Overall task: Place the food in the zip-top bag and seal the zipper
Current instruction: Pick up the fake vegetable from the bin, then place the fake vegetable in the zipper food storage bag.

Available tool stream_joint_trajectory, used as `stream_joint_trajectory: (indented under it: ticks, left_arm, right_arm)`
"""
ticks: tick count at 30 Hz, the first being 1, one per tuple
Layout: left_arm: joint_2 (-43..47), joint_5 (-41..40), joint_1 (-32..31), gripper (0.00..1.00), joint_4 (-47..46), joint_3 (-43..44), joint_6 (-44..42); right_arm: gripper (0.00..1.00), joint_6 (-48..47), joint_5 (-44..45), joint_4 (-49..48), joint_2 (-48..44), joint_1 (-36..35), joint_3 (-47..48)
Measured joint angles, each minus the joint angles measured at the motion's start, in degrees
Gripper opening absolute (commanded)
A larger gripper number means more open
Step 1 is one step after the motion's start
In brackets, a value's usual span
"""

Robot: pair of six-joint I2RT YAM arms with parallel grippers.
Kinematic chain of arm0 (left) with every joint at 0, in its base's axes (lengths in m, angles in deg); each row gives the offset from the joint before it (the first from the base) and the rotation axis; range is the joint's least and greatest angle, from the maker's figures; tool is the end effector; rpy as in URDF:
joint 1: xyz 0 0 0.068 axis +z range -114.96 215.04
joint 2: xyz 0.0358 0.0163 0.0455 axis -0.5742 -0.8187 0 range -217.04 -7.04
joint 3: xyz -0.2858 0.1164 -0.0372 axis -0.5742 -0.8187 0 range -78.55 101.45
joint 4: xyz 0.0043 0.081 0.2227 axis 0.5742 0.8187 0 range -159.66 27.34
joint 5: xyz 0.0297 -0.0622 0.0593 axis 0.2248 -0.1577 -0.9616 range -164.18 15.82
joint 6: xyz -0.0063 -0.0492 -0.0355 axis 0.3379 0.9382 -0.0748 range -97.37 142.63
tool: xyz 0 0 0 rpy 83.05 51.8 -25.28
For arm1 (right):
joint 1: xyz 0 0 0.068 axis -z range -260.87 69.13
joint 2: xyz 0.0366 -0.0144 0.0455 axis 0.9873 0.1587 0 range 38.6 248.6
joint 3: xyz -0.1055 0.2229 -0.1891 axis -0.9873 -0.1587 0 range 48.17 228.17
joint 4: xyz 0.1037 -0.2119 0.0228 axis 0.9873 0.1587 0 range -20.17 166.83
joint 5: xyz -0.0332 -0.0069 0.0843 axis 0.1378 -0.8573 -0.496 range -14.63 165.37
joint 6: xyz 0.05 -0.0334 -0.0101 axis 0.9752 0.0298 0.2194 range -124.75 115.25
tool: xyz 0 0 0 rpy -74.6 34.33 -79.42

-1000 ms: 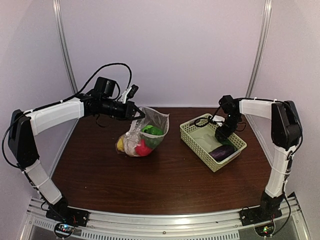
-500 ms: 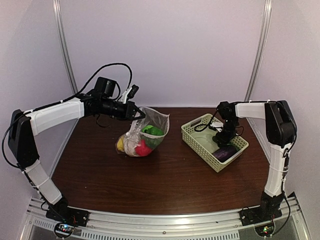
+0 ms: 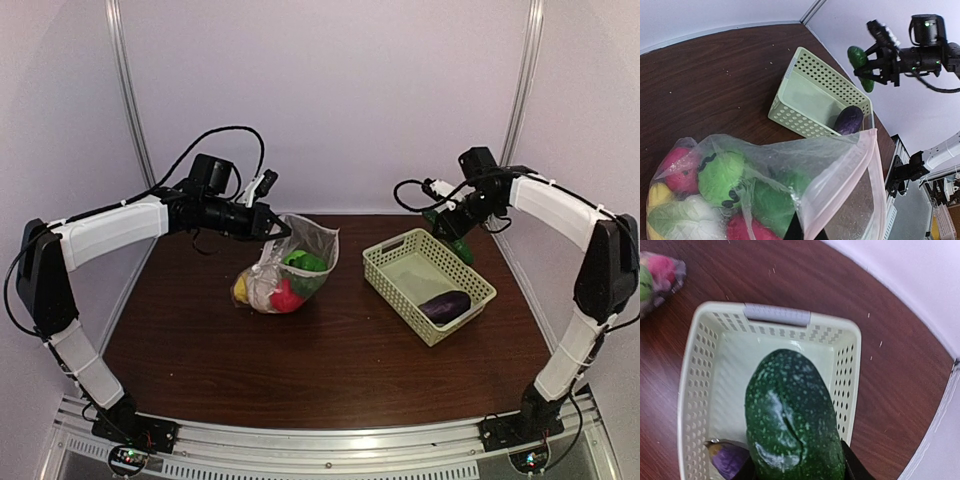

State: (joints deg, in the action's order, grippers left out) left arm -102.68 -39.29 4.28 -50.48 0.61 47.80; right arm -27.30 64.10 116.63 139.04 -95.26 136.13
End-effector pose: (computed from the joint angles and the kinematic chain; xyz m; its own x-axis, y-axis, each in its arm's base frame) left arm 0.3021 -0.2102 0.3457 -0.8016 0.0712 -0.5936 0.5282 0.5495 -0.6473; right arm 0.3484 0.0985 0.3208 -0.6385 -0.5521 -0.5362 -0.6337 0.7725 -0.0407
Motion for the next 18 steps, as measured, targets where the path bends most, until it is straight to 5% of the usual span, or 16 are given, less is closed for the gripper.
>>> stream_joint_trajectory:
  ticks: [10, 18]
  left_arm:
    - [-0.17, 0.90, 0.00, 0.00, 0.15, 0.04, -1.11]
    - [-1.64, 3.08, 0.00, 0.00, 0.24, 0.48, -2.27]
  right_arm:
    - [0.31, 2.47, -18.18, -12.20, -13.92, -6.71, 1.73]
    - [0.32, 6.75, -31.08, -16.46, -7.67, -18.71, 12.48]
